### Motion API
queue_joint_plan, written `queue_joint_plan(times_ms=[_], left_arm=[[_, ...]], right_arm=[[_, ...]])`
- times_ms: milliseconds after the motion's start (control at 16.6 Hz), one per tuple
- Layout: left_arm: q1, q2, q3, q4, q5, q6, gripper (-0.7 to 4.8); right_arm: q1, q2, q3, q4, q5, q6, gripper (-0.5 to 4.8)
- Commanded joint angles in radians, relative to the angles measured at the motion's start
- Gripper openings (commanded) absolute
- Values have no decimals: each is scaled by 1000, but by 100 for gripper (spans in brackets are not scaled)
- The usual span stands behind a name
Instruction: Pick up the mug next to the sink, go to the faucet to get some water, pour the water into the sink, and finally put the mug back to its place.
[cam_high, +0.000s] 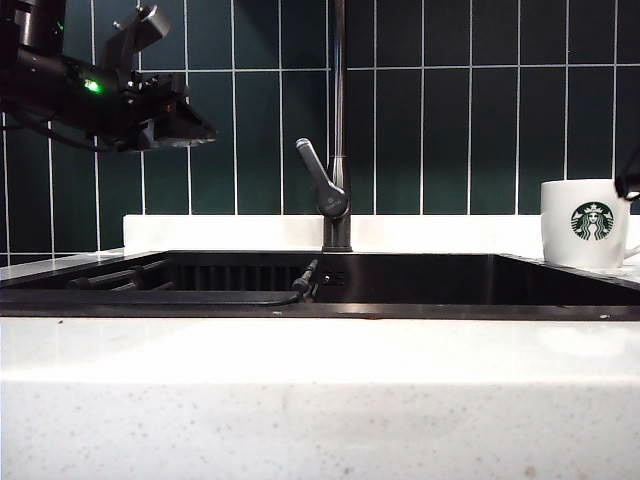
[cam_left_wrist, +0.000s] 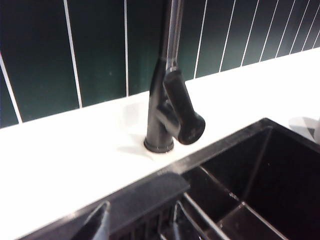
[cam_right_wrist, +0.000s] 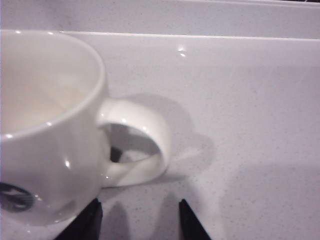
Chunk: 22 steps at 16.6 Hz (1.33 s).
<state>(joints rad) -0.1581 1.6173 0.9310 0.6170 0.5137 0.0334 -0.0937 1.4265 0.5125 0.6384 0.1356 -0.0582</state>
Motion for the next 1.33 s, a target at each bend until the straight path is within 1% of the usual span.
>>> queue_joint_plan(times_ms=[60, 181, 302, 483, 543, 603, 724, 965, 1327], left_arm=[[-2, -3, 2, 18, 7, -1, 157], [-2, -3, 2, 27, 6, -12, 157], [-2, -3, 2, 28, 7, -26, 158], [-2, -3, 2, 28, 7, -26, 157], [-2, -3, 2, 28, 8, -26, 157], [-2, -3, 2, 28, 15, -26, 157], [-2, -3, 2, 28, 33, -26, 157], [-2, -3, 2, 28, 32, -26, 157], [-2, -3, 2, 27, 33, -26, 157]], right_arm=[[0, 38, 3, 103, 3, -2, 213], [-2, 47, 4, 133, 5, -2, 213], [-26, 48, 4, 164, 2, 5, 223], [-68, 59, 16, 174, -12, 6, 223], [-88, 72, 29, 175, -64, 6, 222], [-95, 82, 38, 178, -84, 6, 222], [-95, 92, 47, 172, -89, 6, 222], [-93, 103, 48, 174, -90, 5, 222], [-93, 192, 54, 194, -90, 2, 222]])
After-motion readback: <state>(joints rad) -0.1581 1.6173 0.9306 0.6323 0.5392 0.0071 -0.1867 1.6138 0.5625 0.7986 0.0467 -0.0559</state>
